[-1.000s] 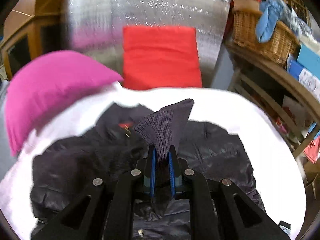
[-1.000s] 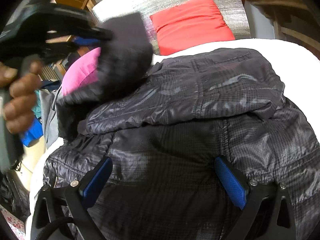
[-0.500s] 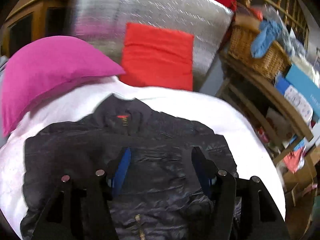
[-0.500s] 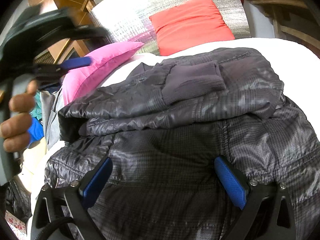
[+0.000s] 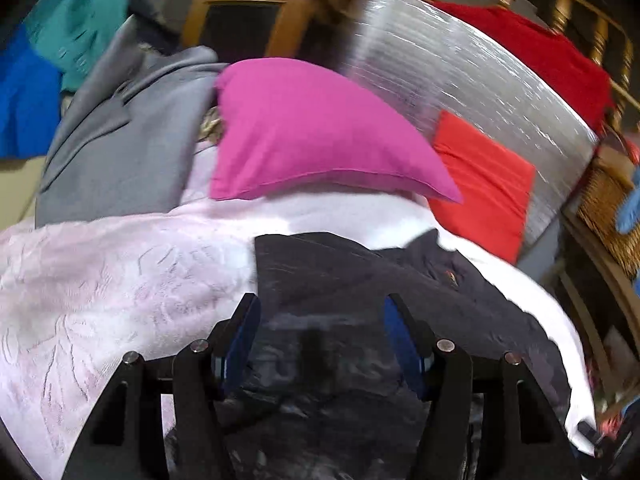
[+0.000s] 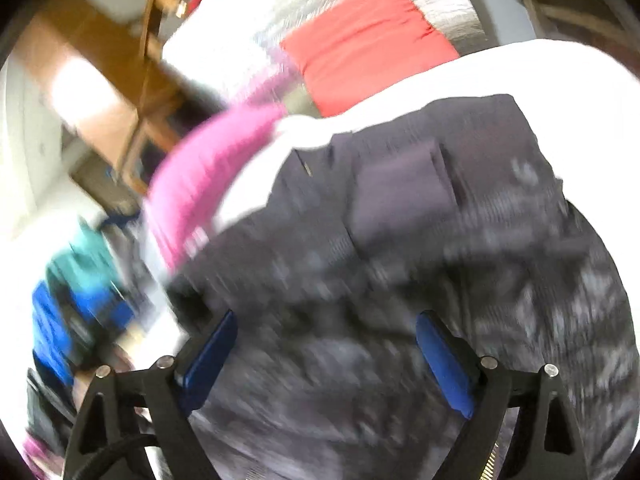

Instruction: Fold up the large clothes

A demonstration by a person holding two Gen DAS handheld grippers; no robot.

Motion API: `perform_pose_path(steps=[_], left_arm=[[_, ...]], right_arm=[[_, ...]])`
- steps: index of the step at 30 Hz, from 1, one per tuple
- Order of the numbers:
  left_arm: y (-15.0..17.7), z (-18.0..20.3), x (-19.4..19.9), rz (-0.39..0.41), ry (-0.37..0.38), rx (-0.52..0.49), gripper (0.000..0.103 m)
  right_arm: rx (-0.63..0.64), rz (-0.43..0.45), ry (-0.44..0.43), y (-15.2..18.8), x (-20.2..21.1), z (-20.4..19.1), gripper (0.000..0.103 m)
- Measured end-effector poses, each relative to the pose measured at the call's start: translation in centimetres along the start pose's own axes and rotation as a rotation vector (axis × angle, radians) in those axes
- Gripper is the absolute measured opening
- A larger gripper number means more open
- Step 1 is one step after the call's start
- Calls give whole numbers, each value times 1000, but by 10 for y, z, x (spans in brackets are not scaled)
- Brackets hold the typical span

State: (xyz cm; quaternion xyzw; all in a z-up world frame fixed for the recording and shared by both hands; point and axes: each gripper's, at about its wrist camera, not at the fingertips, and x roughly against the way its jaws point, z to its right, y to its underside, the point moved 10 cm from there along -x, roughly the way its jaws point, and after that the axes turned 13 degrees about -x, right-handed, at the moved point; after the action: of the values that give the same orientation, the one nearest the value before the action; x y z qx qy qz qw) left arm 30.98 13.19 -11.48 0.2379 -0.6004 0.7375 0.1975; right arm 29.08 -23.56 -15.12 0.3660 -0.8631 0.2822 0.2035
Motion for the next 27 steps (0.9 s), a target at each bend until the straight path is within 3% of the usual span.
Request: perform_pose_path(steps=[5, 8, 9, 11, 12, 15, 20, 23, 27], left_arm=[[3, -11, -4, -1, 27, 52, 65], [4, -28, -8, 0, 2, 95, 65], [7, -34, -10, -11, 2, 110, 65], [10, -42, -13, -24, -6, 131, 65], [11, -46, -14, -29, -17, 138, 65], [13, -55, -17, -37, -40, 156, 65], [8, -45, -14, -6, -36, 119, 65], [9, -25, -21, -23, -15, 46, 65], [37, -18, -53, -174, -61, -51, 65]], right_arm=[[-231, -23, 26, -38, -40, 24, 92], [-278, -2, 63, -48, -54, 34, 89], [-280, 1, 78, -50, -57, 35, 83], [-262, -3, 157, -53, -64, 41, 50], [-234, -16, 215, -54, -66, 42, 14], [-30, 71, 306, -71, -49, 11, 13], [294, 249, 359, -95, -4, -60, 13], [349, 257, 411, -89, -7, -48, 13], [295, 191, 501, -77, -28, 12, 12]])
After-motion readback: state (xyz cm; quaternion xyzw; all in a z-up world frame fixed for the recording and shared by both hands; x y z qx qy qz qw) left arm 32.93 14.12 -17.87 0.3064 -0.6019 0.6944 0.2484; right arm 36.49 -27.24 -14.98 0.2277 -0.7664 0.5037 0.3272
